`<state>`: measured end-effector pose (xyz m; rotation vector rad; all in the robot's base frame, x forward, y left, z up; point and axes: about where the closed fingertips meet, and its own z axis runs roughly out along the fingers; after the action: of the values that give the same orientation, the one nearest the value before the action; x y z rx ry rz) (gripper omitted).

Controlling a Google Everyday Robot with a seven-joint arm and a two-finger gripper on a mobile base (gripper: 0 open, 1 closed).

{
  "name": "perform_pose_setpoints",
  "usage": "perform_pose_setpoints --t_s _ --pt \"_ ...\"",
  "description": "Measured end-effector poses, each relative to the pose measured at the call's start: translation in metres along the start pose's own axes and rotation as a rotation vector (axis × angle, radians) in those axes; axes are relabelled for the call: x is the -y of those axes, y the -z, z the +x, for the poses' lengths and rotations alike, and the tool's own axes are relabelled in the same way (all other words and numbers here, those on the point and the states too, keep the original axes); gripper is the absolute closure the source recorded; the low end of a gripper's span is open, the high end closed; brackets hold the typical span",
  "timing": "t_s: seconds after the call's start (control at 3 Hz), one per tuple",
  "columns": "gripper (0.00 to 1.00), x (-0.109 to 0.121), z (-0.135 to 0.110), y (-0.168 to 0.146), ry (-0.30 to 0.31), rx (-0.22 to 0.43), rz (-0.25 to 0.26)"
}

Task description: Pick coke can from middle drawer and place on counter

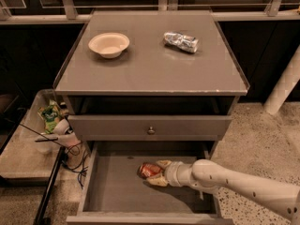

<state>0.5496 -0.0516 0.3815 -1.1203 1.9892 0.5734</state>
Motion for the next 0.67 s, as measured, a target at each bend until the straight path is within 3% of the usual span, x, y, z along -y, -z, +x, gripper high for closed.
perform_pose_setpoints --t_s 0.67 --pt "0.87 -0.0005 -0.0004 0.0000 0.001 -0.001 -0.002"
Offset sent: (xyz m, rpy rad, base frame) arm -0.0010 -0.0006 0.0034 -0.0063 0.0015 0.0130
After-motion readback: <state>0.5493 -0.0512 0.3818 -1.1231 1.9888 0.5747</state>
